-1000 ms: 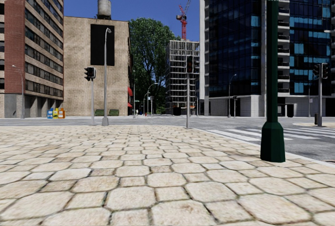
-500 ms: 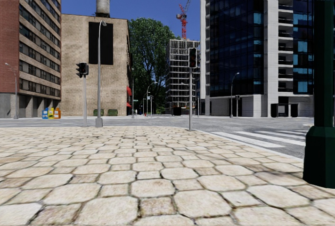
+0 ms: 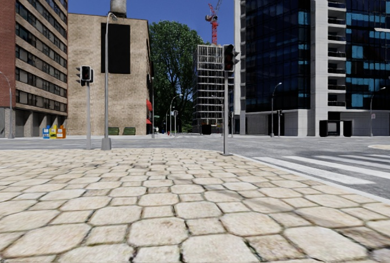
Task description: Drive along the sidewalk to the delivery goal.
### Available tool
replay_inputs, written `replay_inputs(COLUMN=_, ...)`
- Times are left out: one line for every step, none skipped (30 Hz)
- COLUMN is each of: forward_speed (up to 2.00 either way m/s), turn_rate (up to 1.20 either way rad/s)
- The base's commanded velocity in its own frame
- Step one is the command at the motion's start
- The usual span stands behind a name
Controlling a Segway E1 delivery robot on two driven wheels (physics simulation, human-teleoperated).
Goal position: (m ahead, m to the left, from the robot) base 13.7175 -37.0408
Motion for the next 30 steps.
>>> replay_inputs(forward_speed=2.00, turn_rate=0.00)
replay_inputs(forward_speed=2.00, turn_rate=0.00)
replay_inputs(forward_speed=2.00, turn_rate=-0.12)
replay_inputs(forward_speed=2.00, turn_rate=-0.30)
replay_inputs(forward_speed=2.00, turn_rate=-0.30)
replay_inputs(forward_speed=2.00, turn_rate=-0.40)
replay_inputs(forward_speed=2.00, turn_rate=-0.49)
replay_inputs(forward_speed=2.00, turn_rate=-0.53)
replay_inputs(forward_speed=2.00, turn_rate=-0.54)
replay_inputs(forward_speed=2.00, turn_rate=-0.54)
replay_inputs(forward_speed=2.00, turn_rate=-0.54)
replay_inputs(forward_speed=2.00, turn_rate=-0.54)
replay_inputs(forward_speed=2.00, turn_rate=-0.54)
replay_inputs(forward_speed=2.00, turn_rate=-0.54)
replay_inputs(forward_speed=2.00, turn_rate=-0.54)
replay_inputs(forward_speed=2.00, turn_rate=-0.54)
replay_inputs(forward_speed=2.00, turn_rate=-0.55)
replay_inputs(forward_speed=2.00, turn_rate=-0.55)
replay_inputs(forward_speed=2.00, turn_rate=-0.55)
replay_inputs(forward_speed=2.00, turn_rate=-0.55)
replay_inputs(forward_speed=2.00, turn_rate=-0.56)
replay_inputs(forward_speed=2.00, turn_rate=-0.57)
replay_inputs(forward_speed=2.00, turn_rate=-0.57)
replay_inputs(forward_speed=2.00, turn_rate=-0.57)
replay_inputs(forward_speed=2.00, turn_rate=-0.61)
replay_inputs(forward_speed=2.00, turn_rate=-0.61)
replay_inputs(forward_speed=2.00, turn_rate=-0.69)
replay_inputs(forward_speed=2.00, turn_rate=-0.73)
replay_inputs(forward_speed=2.00, turn_rate=-0.75)
replay_inputs(forward_speed=2.00, turn_rate=-0.75)
